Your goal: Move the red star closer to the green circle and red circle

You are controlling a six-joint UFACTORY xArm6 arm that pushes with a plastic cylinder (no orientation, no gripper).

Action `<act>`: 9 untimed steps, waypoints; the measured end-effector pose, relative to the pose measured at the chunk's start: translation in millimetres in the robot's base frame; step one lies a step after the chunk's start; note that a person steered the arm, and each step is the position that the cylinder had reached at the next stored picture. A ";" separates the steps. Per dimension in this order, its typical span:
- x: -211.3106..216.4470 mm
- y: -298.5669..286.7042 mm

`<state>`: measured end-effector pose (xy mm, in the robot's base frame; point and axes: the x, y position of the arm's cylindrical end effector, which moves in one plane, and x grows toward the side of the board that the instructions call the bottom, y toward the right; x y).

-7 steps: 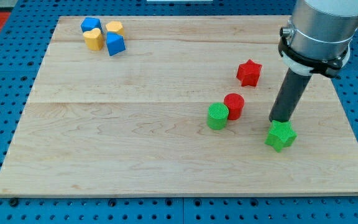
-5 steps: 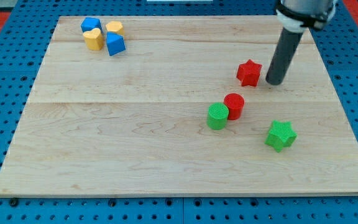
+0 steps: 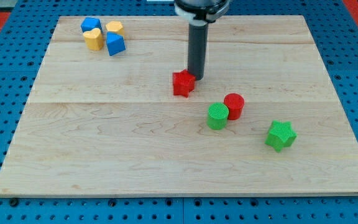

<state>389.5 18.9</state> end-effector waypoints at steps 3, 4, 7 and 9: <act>-4.3 -9.4; 17.1 27.0; 12.4 -30.2; 54.2 57.7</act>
